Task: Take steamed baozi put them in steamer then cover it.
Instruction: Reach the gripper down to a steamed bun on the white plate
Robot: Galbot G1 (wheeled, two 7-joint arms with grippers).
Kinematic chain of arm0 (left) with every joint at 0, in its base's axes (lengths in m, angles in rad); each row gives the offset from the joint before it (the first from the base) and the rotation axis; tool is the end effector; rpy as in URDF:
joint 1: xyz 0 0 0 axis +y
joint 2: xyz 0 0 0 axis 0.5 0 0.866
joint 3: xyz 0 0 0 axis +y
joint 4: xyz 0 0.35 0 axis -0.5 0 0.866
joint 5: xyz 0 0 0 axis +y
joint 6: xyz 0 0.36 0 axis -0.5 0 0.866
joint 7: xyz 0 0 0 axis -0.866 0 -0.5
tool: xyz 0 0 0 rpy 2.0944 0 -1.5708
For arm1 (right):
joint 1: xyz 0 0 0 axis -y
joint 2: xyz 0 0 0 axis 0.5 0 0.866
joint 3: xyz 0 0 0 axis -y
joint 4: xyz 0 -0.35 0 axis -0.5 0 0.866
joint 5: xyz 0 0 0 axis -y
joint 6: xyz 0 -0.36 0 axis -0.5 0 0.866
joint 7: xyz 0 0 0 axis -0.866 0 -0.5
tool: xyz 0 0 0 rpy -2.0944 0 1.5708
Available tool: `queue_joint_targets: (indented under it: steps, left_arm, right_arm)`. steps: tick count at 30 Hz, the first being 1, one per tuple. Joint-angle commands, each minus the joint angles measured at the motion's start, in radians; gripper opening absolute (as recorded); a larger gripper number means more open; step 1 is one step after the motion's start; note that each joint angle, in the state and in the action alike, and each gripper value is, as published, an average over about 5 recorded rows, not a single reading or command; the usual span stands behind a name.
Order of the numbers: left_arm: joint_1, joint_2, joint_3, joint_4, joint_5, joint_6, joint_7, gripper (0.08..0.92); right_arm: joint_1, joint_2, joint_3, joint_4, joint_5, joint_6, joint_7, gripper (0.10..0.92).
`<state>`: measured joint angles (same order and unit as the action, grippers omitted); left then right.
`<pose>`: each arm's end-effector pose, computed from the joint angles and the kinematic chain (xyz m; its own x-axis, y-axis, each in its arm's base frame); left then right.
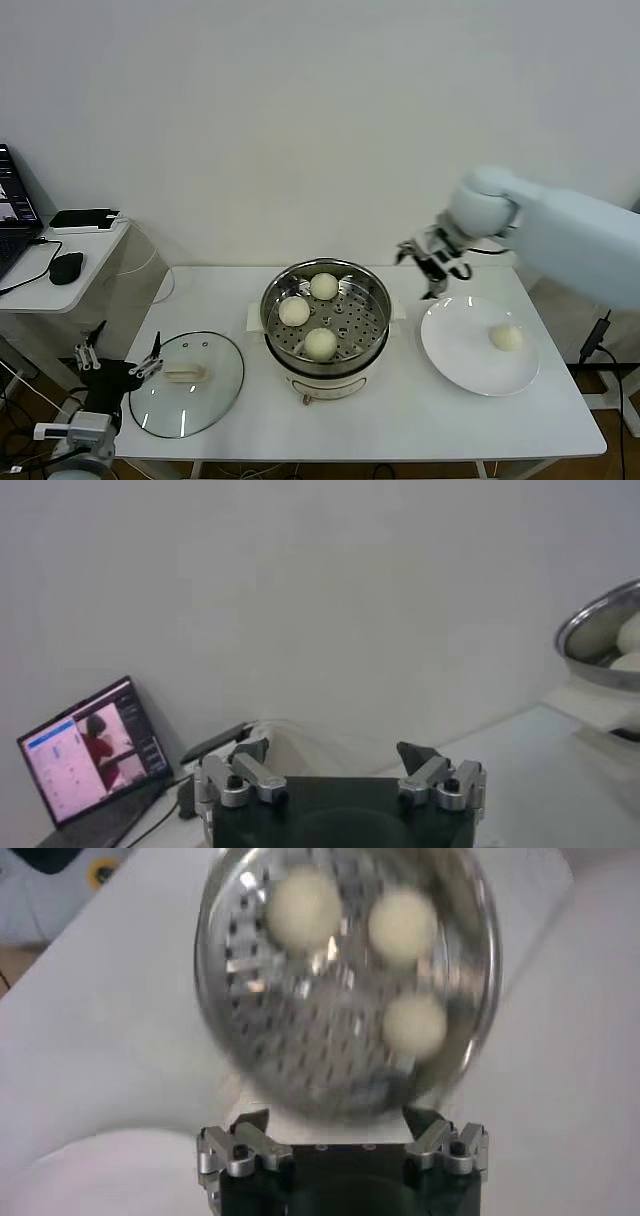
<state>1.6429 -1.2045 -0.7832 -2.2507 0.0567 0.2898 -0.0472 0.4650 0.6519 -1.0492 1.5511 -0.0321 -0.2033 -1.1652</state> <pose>0.1736 0.1114 -0.2261 -0.9842 -0.1411 0.1071 -0.0720 0.8709 0.4862 0.5019 -0.0655 -0.0302 -0.3205 -0.1392 0.9370 -0.8506 -0.3929 -0.3493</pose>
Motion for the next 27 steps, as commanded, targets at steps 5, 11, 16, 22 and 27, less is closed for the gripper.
queue_joint_targets:
  steps: [5,11,16,22,27]
  left_arm:
    - [0.002,0.01,0.025,0.0,0.007,0.001,0.0,0.823]
    - [0.012,0.006,0.024,0.001,0.013,0.0,0.0,0.823]
    - [0.02,0.002,0.02,0.001,0.017,-0.001,0.0,0.823]
    - [0.026,0.002,0.007,0.004,0.016,-0.002,0.0,0.823]
    - [0.028,-0.001,0.002,0.005,0.017,-0.001,0.0,0.823]
  right_arm:
    - [-0.534,-0.238,0.479,-0.146,-0.207,0.057,-0.016,0.823]
    - [-0.721,-0.189,0.675,-0.26,-0.294,0.135,-0.033,0.823]
    - [-0.757,-0.107,0.774,-0.404,-0.363,0.2,-0.037,0.823]
    - [-0.737,0.016,0.819,-0.585,-0.431,0.259,-0.003,0.823]
    - [-0.722,0.099,0.825,-0.663,-0.471,0.267,0.008,0.823]
